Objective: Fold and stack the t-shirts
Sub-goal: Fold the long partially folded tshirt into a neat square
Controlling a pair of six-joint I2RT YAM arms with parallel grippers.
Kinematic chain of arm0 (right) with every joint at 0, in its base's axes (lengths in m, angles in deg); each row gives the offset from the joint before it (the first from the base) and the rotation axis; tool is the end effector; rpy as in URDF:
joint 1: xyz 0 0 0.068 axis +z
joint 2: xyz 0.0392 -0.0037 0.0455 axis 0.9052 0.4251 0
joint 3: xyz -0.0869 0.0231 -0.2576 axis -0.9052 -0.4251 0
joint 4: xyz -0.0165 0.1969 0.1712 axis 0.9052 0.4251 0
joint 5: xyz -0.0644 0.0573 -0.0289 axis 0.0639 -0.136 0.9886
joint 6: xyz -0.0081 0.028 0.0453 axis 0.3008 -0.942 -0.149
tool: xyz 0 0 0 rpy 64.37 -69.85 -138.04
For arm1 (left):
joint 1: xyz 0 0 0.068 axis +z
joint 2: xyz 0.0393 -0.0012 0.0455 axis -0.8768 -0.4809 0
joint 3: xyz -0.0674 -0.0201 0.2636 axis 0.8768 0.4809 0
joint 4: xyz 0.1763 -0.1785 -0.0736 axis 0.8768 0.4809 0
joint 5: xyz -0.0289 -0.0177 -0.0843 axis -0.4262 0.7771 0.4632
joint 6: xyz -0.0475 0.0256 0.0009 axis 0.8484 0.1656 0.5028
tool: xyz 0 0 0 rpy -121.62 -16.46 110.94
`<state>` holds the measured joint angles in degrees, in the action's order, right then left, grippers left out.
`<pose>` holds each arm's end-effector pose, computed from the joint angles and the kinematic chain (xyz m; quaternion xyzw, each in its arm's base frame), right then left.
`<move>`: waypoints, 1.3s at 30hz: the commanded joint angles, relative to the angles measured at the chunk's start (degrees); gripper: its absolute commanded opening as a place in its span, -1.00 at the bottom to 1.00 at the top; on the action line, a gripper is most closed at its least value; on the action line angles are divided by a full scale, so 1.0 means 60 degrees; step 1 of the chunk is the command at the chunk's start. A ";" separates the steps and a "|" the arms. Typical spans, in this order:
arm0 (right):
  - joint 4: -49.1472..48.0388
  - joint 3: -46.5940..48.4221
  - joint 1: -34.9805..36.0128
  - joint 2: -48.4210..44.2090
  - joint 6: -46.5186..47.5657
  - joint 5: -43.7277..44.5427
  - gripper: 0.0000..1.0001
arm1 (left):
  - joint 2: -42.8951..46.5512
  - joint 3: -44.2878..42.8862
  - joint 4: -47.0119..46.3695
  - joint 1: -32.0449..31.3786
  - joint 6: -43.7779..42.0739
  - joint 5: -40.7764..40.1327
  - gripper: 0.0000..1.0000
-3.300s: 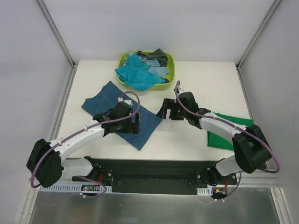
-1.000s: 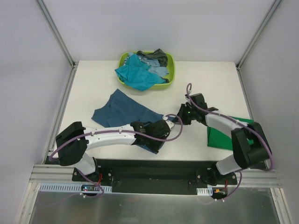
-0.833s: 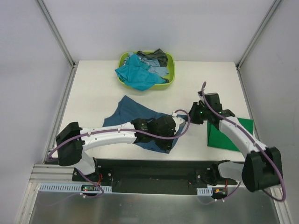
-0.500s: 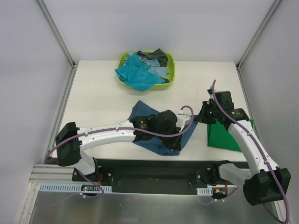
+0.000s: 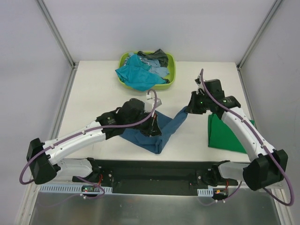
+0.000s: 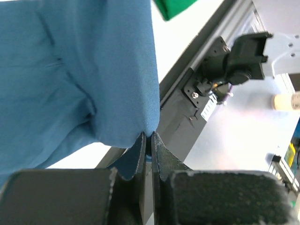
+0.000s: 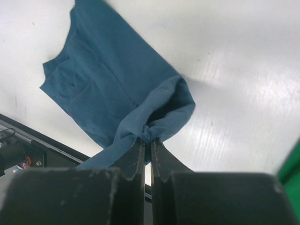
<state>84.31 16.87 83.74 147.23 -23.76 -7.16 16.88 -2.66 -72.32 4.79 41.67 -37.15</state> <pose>0.2417 0.0921 0.3173 -0.1651 0.8971 0.1928 0.3617 0.1444 -0.2382 0.3259 0.2847 0.7906 -0.4536 0.2968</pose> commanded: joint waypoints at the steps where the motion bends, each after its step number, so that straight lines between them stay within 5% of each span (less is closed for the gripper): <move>1: -0.1180 0.0935 0.0482 0.0772 -0.0243 0.0486 -0.99 | 0.0854 0.0397 0.0724 0.0679 0.0247 0.0177 -1.00; 12: -0.2571 0.2737 0.1669 0.2940 -0.0639 0.0853 -0.99 | 0.1866 0.1025 0.1985 0.1719 0.0188 -0.2078 -1.00; 24: -0.5838 0.3250 0.2519 0.5532 -0.0522 0.0649 -0.99 | 0.1574 0.2096 0.1985 0.3902 0.0730 -0.2681 -1.00; 31: -0.7625 0.3646 0.3046 0.7085 -0.0536 0.0736 -0.98 | 0.1281 0.2652 0.2000 0.4211 0.1037 -0.2694 -1.00; 36: -0.7994 0.4362 0.3296 0.8184 -0.0683 0.1262 -0.77 | 0.0652 0.2697 0.2145 0.4577 0.1169 -0.3661 -0.98; 38: -0.7469 0.4933 0.3325 0.8420 -0.0698 0.1176 -0.41 | 0.0315 0.2478 0.2394 0.4636 0.1271 -0.3983 -0.57; 39: -0.7249 0.5095 0.3354 0.8406 -0.0712 0.1176 0.00 | 0.0212 0.2332 0.2468 0.4650 0.1272 -0.4057 -0.22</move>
<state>43.29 40.68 104.35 197.00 -27.87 -3.49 20.68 12.90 -62.99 31.83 47.53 -56.45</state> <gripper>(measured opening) 0.249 0.171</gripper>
